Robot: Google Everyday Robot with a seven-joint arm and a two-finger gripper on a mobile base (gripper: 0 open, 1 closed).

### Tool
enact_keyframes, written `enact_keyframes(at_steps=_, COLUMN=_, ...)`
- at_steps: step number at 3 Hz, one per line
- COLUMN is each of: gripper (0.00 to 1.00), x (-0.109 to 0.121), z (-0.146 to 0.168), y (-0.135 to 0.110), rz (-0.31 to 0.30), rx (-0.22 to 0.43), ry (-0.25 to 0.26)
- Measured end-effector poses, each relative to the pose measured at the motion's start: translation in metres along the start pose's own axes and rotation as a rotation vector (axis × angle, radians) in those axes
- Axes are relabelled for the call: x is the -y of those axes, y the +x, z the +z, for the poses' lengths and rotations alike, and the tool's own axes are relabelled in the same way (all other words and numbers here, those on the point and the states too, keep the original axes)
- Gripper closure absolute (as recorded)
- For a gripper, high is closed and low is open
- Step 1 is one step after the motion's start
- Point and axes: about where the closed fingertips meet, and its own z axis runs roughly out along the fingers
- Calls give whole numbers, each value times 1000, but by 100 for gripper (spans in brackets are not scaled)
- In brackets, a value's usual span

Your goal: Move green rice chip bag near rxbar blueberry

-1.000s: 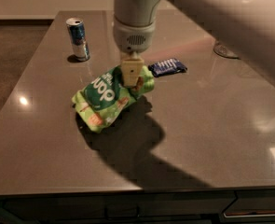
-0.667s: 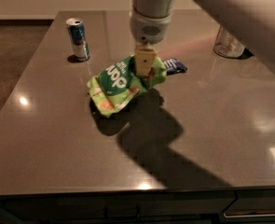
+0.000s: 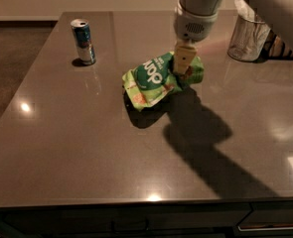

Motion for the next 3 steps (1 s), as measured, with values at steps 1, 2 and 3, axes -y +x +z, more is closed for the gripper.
enact_keyframes(at_steps=1, gripper=100, x=10, z=-1, y=36, rz=50, rx=-14, ry=9)
enact_keyframes(at_steps=2, gripper=82, x=20, z=-3, y=68, rz=101, rx=-35, ry=16)
enact_keyframes(at_steps=3, gripper=59, x=25, z=-4, y=93, rz=129, rx=-51, ry=15)
